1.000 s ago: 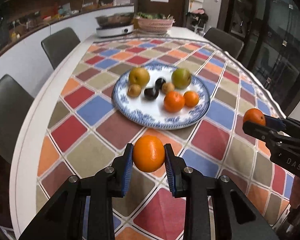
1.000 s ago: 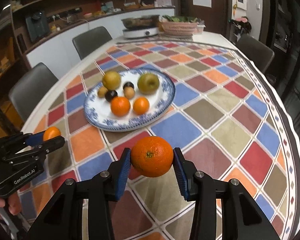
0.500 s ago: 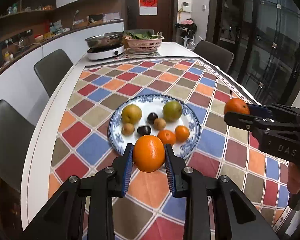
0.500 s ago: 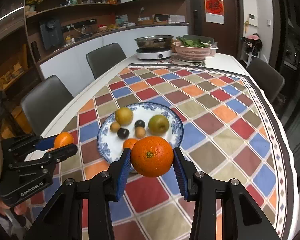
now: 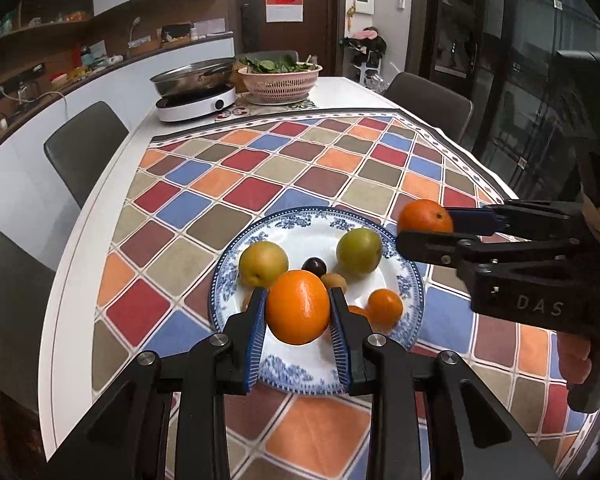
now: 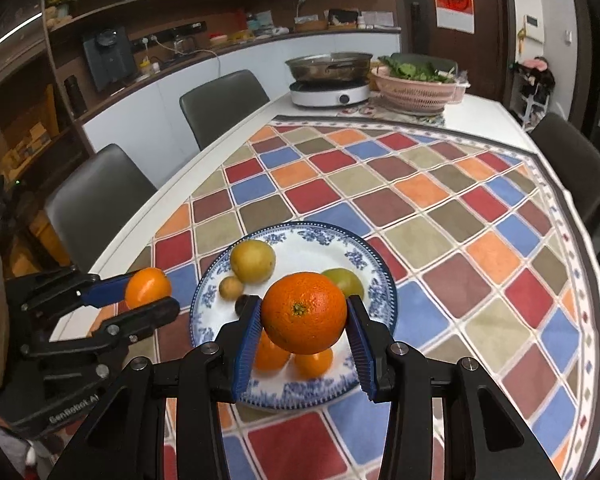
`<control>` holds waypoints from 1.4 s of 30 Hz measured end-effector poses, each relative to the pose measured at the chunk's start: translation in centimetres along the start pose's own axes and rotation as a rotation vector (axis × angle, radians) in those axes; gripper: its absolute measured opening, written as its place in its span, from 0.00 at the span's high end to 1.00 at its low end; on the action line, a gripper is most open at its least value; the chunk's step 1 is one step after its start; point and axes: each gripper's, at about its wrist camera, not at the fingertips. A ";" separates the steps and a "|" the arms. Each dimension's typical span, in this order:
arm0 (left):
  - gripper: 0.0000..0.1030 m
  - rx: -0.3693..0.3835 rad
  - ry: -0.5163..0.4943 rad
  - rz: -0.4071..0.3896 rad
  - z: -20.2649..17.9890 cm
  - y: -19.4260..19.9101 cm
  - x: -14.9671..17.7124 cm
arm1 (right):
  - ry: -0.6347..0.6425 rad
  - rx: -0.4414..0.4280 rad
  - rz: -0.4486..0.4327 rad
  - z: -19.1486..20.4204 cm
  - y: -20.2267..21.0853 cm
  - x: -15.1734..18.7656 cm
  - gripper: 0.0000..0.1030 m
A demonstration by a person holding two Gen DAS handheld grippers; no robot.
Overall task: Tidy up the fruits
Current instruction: 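Carry both oranges over the plate with both grippers, then lower both oranges onto the plate and open both grippers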
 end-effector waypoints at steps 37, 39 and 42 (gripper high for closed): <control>0.52 0.068 0.024 0.122 0.7 -7.9 -0.8 | -0.026 -0.040 0.162 -1.6 -11.9 -4.5 0.50; 0.52 0.062 0.022 0.119 0.8 -7.4 -0.5 | -0.031 -0.036 0.153 -1.8 -11.4 -4.4 0.50; 0.52 0.040 0.030 0.109 0.9 -6.5 -0.1 | -0.046 -0.033 0.122 -2.2 -9.9 -4.0 0.50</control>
Point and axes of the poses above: each gripper's, at about its wrist camera, not at the fingertips, and y roughly against the way its jaws point, z to its left, x to its underside, and after that the axes turned 3 degrees about z, right-handed
